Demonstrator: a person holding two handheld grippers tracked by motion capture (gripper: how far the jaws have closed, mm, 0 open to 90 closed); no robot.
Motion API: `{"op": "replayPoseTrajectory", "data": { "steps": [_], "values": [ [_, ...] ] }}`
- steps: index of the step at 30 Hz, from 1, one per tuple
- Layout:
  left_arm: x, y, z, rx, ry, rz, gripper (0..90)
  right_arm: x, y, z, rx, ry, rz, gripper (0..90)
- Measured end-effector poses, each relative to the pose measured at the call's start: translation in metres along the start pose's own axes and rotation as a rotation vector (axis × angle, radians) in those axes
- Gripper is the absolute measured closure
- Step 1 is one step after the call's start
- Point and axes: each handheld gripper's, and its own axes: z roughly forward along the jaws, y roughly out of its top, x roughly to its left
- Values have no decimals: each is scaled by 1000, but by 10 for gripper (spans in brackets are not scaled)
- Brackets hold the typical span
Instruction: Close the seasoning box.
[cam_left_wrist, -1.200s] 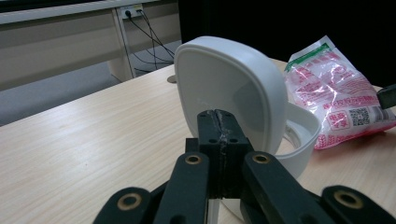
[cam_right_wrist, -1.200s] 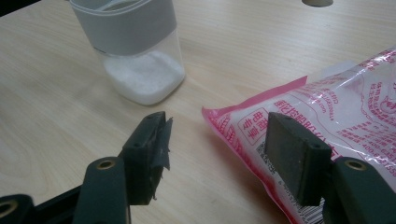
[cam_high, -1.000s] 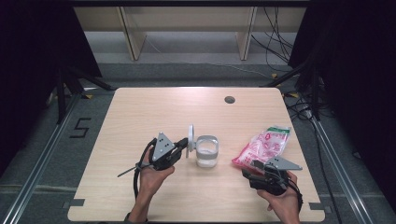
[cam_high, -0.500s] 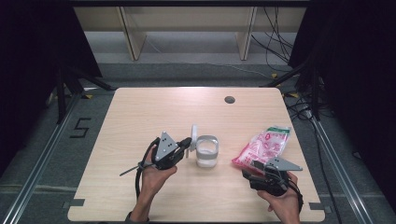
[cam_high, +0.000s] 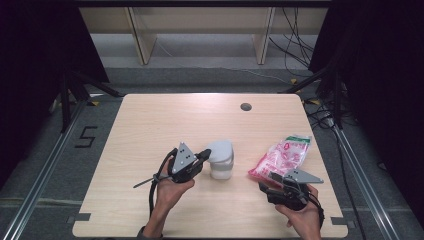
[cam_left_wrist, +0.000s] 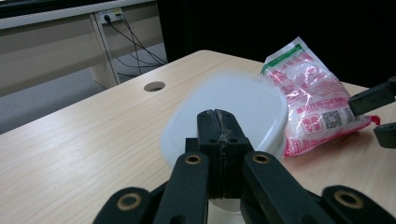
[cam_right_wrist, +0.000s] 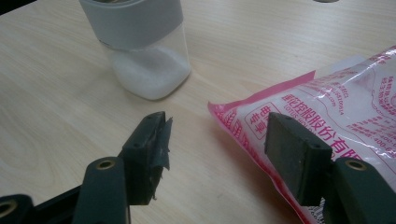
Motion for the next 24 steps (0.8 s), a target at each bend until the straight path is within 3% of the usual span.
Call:
{"op": "replayPoseTrajectory", "data": {
  "steps": [2, 3, 5, 12, 14, 15, 19, 21, 24],
  "values": [
    [0, 0, -1, -3, -5, -4, 885, 1, 0, 0, 5, 4, 15, 399],
    [0, 0, -1, -5, -7, -8, 874, -1, 0, 0, -1, 5, -9, 399],
    [0, 0, -2, -5, -16, -17, 850, -2, 0, 0, -1, 5, -12, 399],
    [-2, -4, -6, 2, -68, -56, 679, -3, -1, 1, -3, -7, -16, 399],
    [-3, -7, -7, 1, -70, -68, 620, -2, -1, 2, -6, -8, -10, 399],
    [-3, -8, -8, 6, -75, -70, 603, 1, -1, 0, 9, 0, 24, 399],
    [-5, -12, -10, -4, -79, -96, 514, 0, -1, -1, 14, 4, 23, 399],
    [-4, -15, -12, 11, -72, -89, 485, 0, -1, -2, 18, 3, 29, 399],
    [-6, -19, -12, 4, -74, -104, 449, -3, -1, 0, 1, 12, 1, 399]
  ]
}}
